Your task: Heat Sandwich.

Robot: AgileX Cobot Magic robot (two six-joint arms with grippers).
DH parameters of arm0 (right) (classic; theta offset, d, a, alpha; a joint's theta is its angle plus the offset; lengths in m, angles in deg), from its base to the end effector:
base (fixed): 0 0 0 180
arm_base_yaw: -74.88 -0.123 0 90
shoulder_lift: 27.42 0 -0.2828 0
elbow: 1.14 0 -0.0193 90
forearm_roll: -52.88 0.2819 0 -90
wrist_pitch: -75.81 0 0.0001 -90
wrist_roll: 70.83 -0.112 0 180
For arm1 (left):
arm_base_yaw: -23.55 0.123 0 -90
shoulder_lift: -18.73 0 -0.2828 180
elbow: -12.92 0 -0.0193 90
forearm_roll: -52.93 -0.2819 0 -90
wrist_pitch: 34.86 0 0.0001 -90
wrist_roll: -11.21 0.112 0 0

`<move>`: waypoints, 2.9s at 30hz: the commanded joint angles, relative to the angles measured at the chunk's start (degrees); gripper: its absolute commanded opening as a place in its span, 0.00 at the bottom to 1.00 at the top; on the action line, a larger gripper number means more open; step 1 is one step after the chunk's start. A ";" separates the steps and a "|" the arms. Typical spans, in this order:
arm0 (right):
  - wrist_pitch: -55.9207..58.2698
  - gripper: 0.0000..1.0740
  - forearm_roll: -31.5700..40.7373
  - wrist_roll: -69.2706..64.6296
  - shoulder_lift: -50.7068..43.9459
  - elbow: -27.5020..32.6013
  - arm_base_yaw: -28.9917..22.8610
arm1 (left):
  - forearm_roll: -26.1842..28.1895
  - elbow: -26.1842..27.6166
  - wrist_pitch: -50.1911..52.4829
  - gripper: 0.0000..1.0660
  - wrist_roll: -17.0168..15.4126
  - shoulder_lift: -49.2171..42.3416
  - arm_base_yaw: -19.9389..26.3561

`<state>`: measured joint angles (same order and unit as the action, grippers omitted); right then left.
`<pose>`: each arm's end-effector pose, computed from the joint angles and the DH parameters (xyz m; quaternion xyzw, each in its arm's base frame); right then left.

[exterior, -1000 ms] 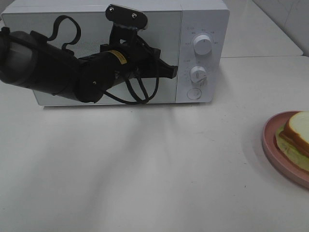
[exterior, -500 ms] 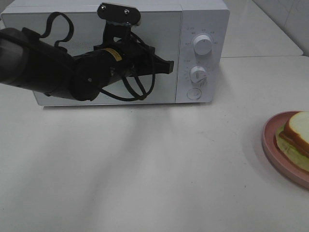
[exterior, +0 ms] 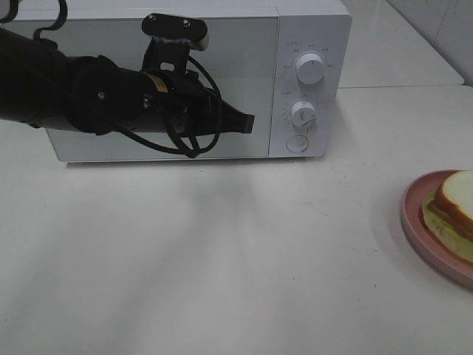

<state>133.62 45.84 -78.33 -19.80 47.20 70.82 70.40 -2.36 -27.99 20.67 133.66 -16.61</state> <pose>0.0453 -0.0084 0.2896 0.0261 0.8356 -0.0062 0.5487 0.3389 -0.2808 0.1501 0.2368 0.8490 -0.1777 0.4376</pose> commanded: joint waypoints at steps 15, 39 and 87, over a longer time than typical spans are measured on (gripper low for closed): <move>-0.74 0.70 0.06 0.40 -1.55 0.11 0.46 | -2.12 0.06 -37.70 0.93 -0.11 -9.22 0.17; -0.74 0.70 0.06 0.40 -1.55 0.11 0.46 | -8.31 0.23 -69.56 0.93 -6.13 -21.89 18.45; -0.74 0.70 0.06 0.40 -1.55 0.11 0.46 | -10.14 -30.83 -68.98 0.93 -4.01 -92.82 43.60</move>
<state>133.62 45.84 -78.33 -19.80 47.20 70.82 59.86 -32.90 -97.89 16.54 41.53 26.70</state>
